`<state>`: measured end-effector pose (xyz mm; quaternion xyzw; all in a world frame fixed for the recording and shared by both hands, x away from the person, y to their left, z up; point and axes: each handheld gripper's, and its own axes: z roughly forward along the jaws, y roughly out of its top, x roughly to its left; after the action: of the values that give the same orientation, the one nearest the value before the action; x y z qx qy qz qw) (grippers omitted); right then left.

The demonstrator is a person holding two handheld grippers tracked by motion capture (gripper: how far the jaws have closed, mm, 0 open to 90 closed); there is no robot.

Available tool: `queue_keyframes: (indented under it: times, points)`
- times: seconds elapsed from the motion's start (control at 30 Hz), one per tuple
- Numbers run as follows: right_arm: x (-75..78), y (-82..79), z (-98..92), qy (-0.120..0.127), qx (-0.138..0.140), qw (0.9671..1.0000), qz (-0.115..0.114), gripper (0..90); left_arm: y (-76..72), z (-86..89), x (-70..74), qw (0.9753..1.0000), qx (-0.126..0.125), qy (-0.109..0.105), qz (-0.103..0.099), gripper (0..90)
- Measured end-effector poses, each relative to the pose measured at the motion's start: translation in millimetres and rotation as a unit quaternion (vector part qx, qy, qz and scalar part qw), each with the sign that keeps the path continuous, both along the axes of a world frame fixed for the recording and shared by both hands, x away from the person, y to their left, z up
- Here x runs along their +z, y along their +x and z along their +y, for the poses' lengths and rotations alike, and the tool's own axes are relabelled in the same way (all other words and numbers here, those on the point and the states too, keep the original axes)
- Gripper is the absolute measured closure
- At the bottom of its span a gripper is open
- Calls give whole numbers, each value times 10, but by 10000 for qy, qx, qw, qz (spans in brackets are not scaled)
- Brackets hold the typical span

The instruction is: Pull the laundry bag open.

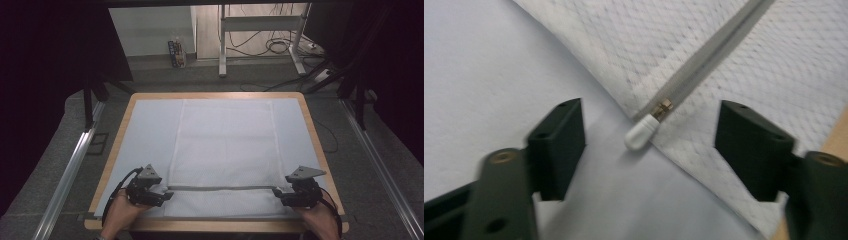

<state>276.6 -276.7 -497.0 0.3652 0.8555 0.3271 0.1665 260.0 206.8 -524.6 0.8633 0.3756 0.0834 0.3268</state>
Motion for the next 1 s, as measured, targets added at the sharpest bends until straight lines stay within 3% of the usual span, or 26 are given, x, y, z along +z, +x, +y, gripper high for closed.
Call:
queue_keyframes:
  times: [0.1, 0.23, 0.37, 0.63, 0.77, 1.0]
  points:
    - [39, -32, -8, 131, 35, 9998, -172, 209, -22, 6, 33, 9997, 6, -234, -98, 172]
    - [82, -67, -13, 341, 65, 9992, -216, 125, -59, 36, 84, 9976, 91, -671, -144, 87]
    - [80, -104, 9, 247, 140, 9993, -227, 70, -106, 74, 110, 9967, 253, -730, -264, 60]
    - [118, -177, 52, 322, 262, 9981, -453, 4, -277, 149, 119, 9956, 557, -465, -597, 40]
    - [90, -216, 55, 144, 335, 9981, -499, 0, -361, 188, 92, 9953, 599, -280, -703, 38]
    - [61, -257, -26, 206, 205, 9988, -386, 0, -474, 249, 70, 9930, 782, -119, -876, 17]
